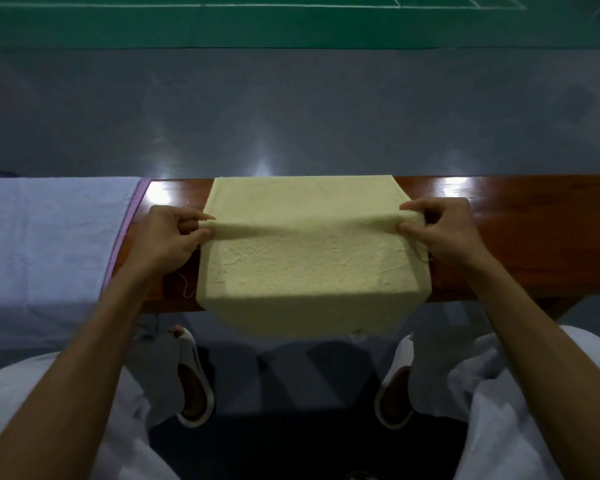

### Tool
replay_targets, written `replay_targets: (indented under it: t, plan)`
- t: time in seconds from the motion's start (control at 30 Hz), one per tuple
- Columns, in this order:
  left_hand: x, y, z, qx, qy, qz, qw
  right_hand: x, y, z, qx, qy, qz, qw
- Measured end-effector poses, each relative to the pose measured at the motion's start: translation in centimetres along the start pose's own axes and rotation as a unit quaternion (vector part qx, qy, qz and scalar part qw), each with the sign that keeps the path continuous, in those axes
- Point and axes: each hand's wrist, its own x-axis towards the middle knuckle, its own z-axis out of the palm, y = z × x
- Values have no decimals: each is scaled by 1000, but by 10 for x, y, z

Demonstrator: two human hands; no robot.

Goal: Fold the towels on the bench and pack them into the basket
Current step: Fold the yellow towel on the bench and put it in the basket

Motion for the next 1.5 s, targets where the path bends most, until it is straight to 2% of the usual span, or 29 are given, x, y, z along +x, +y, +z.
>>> replay_targets:
  t: [0.2, 0.47, 0.6, 0.73, 0.8, 0.87, 0.93, 1.0, 1.07, 1.13, 1.23, 1.33, 1.4, 1.5]
  plan:
    - [-6, 2, 0, 37, 68, 38, 996, 1, -1, -2, -38, 42, -35, 998]
    - [-11, 10, 0, 20, 121, 43, 992, 8, 4, -8, -49, 62, -21, 997]
    - [-13, 21, 7, -94, 99, -46, 990, 7, -4, -3, 52, 74, 39, 995]
    - [-9, 35, 11, -314, 1, -188, 931, 5, -26, 8, 186, 9, 148, 971]
    - [-5, 38, 12, -363, -24, -224, 904, 7, -35, 12, 237, -14, 206, 949]
    - [2, 40, 11, -373, -38, -232, 898, 14, -44, 16, 303, -18, 243, 921]
    - [12, 46, 7, -402, -29, -191, 895, 25, -56, 19, 390, -7, 216, 895]
    - [23, 57, 0, -464, 5, -95, 881, 37, -71, 15, 454, 4, 125, 882]
    - [32, 72, -12, -532, 19, 7, 847, 46, -91, 4, 491, 8, 14, 871]
    - [33, 86, -27, -568, -7, 96, 817, 49, -106, -8, 500, -7, -82, 862]
    - [30, 89, -41, -580, -49, 156, 798, 47, -106, -17, 494, -27, -135, 858]
    - [24, 75, -40, -563, -59, 135, 814, 37, -92, -14, 465, -23, -103, 879]
    - [17, 61, -32, -499, -40, 95, 861, 33, -77, -9, 430, 1, -46, 901]
    - [9, 39, -21, -315, 20, 18, 949, 28, -57, -7, 319, 29, 53, 946]
